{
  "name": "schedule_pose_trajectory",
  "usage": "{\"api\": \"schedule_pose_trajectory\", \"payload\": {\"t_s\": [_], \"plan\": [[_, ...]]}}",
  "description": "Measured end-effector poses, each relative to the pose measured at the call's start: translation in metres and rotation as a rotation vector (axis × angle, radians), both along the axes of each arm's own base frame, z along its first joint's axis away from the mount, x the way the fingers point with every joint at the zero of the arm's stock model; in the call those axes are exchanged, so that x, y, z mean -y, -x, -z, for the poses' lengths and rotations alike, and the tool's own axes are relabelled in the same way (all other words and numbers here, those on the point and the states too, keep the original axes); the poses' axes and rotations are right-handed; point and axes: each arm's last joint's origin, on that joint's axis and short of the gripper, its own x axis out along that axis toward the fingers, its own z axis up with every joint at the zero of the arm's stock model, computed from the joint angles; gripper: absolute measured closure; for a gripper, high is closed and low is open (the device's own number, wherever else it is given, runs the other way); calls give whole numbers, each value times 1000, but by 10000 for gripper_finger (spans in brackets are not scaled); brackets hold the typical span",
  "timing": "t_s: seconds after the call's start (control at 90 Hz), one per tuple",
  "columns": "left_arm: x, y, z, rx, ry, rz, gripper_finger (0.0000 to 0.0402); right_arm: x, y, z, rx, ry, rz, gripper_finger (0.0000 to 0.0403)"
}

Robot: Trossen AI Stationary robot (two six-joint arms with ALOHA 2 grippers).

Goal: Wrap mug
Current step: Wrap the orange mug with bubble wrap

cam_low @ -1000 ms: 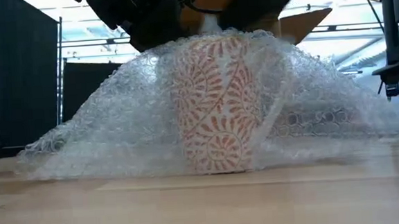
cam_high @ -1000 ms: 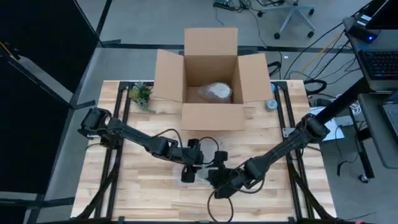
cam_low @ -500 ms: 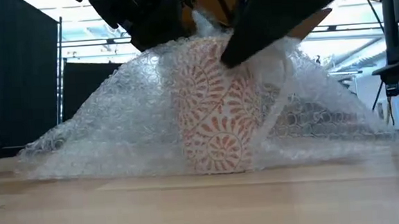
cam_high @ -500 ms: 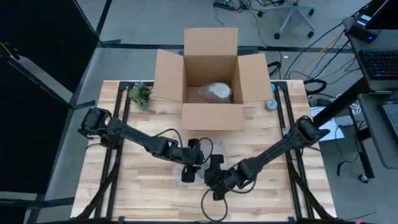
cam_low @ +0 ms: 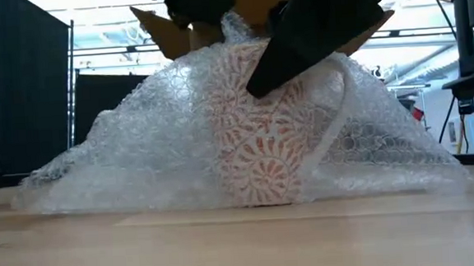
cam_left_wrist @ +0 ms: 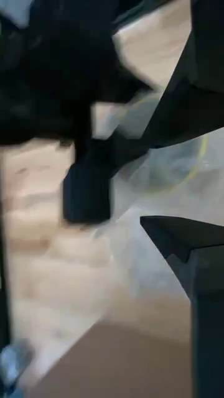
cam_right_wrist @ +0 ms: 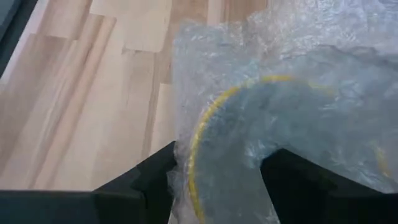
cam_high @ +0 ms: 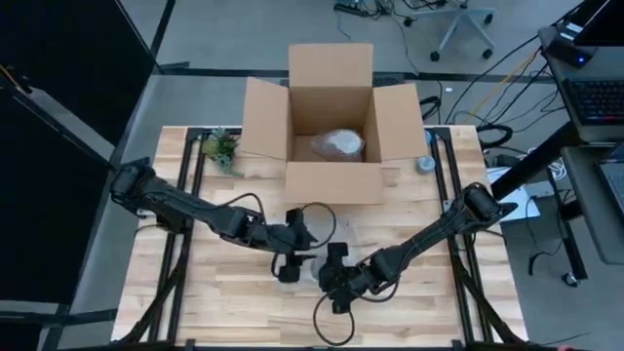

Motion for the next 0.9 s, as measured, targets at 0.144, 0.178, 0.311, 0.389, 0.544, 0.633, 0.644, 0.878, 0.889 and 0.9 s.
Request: {"api": "schedule_pose_trajectory", "payload": {"t_s": [0.144,0.178,0.311,0.389,0.544,0.633,0.644,0.878,0.889,0.9], "plan": [[0,-14,30,-78,22,12,226,0,0,0,-4,2,0,202],[2,-17,36,-87,33,15,226,0,0,0,-4,2,-1,202],[11,-26,58,-123,41,32,226,0,0,0,-3,3,-4,202],[12,-30,67,-129,42,31,226,0,2,-3,-3,-2,-13,202],[13,-34,73,-125,42,32,226,2,13,-28,23,-14,-32,202],[13,-33,77,-145,34,38,226,5,25,-51,37,-24,-22,202],[13,-33,77,-146,33,38,226,6,27,-53,37,-24,-20,202],[14,-33,77,-142,34,39,226,12,42,-75,43,-27,-17,202],[14,-33,77,-142,34,38,226,12,41,-74,40,-25,-17,202],[14,-33,77,-142,34,38,226,12,41,-73,36,-22,-17,202]]}}
